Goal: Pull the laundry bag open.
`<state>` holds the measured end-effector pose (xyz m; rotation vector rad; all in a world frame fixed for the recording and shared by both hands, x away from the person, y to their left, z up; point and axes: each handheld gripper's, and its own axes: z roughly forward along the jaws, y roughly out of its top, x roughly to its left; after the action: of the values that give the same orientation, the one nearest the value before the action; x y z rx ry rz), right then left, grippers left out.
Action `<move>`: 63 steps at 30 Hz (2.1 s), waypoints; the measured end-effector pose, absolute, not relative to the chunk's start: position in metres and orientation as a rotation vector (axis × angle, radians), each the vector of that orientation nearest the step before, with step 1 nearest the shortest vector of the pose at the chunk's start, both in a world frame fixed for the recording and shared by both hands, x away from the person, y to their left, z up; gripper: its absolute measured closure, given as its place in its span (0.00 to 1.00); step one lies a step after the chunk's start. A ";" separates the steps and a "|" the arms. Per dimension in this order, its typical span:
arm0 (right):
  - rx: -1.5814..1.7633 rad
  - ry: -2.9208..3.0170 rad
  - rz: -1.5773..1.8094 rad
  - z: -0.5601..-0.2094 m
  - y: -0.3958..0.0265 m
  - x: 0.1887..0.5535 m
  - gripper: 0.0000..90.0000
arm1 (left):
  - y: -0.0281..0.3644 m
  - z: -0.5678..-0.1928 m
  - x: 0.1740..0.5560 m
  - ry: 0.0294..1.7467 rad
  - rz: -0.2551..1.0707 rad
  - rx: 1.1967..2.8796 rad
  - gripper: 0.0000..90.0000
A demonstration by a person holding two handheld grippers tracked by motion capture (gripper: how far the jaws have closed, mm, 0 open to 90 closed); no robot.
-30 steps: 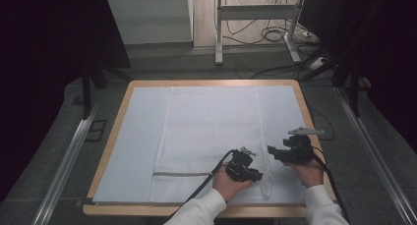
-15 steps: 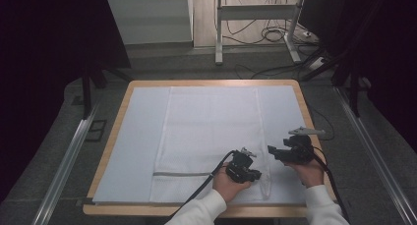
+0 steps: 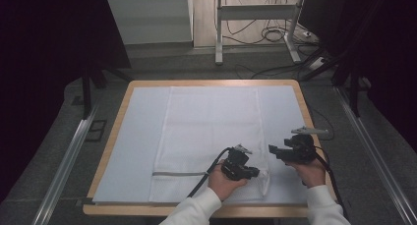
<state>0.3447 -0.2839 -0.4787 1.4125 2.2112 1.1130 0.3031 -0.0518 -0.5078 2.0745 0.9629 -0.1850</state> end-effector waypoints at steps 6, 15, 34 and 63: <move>1.454 2.208 1.175 -0.474 -0.287 0.342 0.27 | -0.041 -0.499 0.302 0.948 -0.169 2.063 0.96; 1.484 2.219 1.177 -0.473 -0.288 0.340 0.25 | -0.026 -0.490 0.302 0.953 -0.163 2.037 0.96; 1.626 2.274 1.255 -0.476 -0.275 0.340 0.21 | -0.020 -0.491 0.300 0.959 -0.171 2.028 0.96; 1.755 2.429 1.307 -0.504 -0.241 0.344 0.41 | -0.024 -0.496 0.299 0.952 -0.186 2.034 0.96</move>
<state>0.3442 -0.2405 -0.5040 1.7547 2.4288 1.3069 0.2992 -0.0243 -0.4956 2.0344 0.9524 -0.1865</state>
